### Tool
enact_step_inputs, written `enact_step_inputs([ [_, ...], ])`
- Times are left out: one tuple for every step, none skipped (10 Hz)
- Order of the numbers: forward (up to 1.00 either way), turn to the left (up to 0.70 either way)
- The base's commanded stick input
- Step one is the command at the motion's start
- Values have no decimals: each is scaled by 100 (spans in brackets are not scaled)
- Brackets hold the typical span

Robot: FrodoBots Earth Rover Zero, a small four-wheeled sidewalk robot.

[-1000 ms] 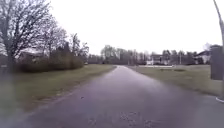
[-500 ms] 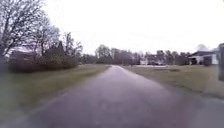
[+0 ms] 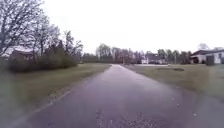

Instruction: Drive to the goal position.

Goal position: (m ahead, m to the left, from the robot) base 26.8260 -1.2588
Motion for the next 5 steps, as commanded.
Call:
enact_step_inputs([
  [100,0],
  [100,0],
  [100,0],
  [100,0],
  [100,0],
])
